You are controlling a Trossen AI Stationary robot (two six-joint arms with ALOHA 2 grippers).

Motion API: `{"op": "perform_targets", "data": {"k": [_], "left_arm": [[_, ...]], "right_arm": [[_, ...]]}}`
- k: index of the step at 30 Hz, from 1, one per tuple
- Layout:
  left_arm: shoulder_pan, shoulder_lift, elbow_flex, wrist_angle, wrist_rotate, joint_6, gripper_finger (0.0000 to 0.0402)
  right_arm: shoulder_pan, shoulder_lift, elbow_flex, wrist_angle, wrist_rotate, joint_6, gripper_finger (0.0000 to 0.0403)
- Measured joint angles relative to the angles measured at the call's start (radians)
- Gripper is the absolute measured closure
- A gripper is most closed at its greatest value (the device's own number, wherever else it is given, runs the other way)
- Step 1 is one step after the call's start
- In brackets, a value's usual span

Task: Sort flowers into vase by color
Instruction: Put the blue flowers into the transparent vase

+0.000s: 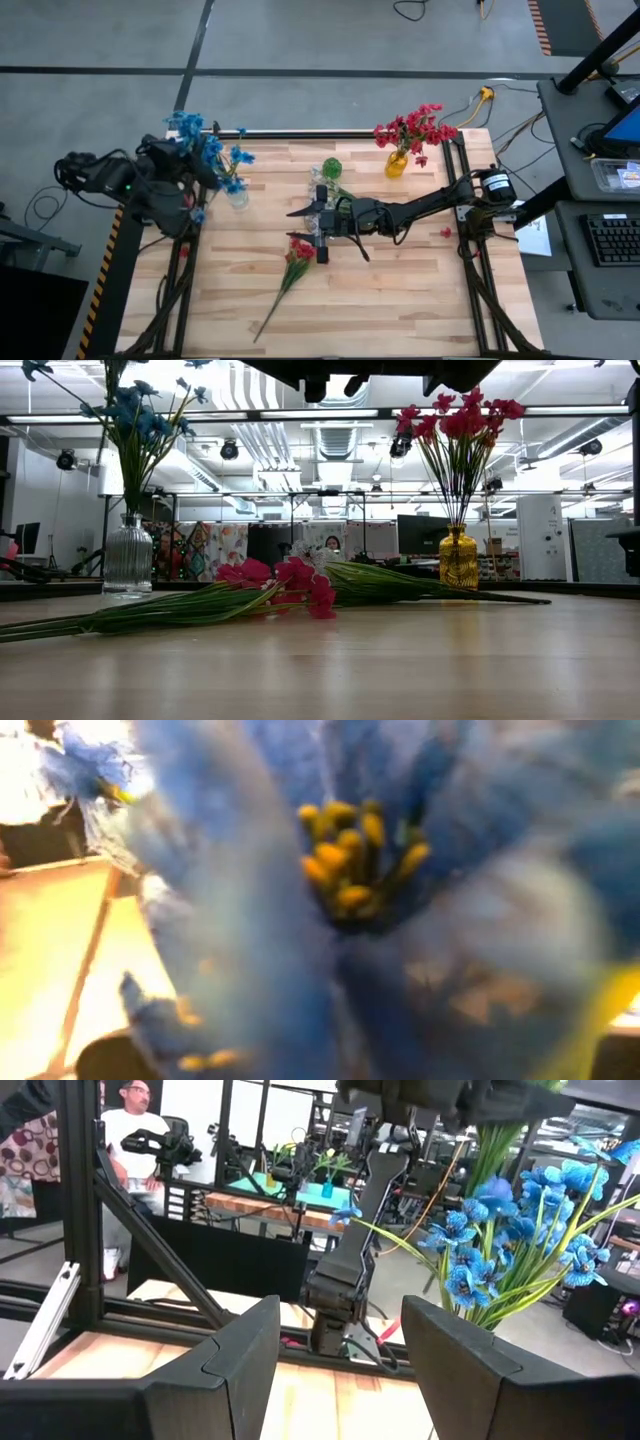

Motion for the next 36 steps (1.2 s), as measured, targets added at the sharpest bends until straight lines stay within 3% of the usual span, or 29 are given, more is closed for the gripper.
{"op": "perform_targets", "data": {"k": [7, 11, 19, 22, 28, 32, 34, 36], "left_arm": [[-0.073, -0.012, -0.036, 0.001, -0.05, 0.077, 0.04], [-0.118, -0.039, -0.121, 0.003, -0.09, 0.0, 0.04], [-0.16, -0.064, -0.24, 0.069, -0.071, -0.103, 0.04], [-0.16, -0.061, -0.245, 0.181, 0.049, -0.065, 0.04], [-0.163, -0.029, -0.207, 0.534, 0.392, 0.312, 0.04], [-0.163, -0.011, -0.107, 0.654, 0.496, 0.501, 0.04], [-0.162, 0.0, -0.083, 0.736, 0.558, 0.671, 0.04], [-0.162, 0.006, -0.083, 0.827, 0.702, 0.904, 0.04]], "right_arm": [[0.0, 0.0, 0.0, -0.02, 0.0, 0.001, 0.0199], [0.0, 0.0, 0.0, -0.02, 0.0, 0.001, 0.0199], [0.0, 0.0, 0.0, -0.016, 0.0, 0.001, 0.0199], [0.0, 0.0, 0.0, -0.017, 0.0, 0.001, 0.0199], [0.0, 0.0, 0.0, -0.035, 0.0, 0.001, 0.0199], [0.0, 0.0, 0.0, -0.052, 0.0, 0.023, 0.0199], [0.0, 0.0, 0.0, -0.062, 0.0, 0.028, 0.0199], [0.0, 0.0, 0.0, -0.065, 0.0, 0.028, 0.0199]]}}
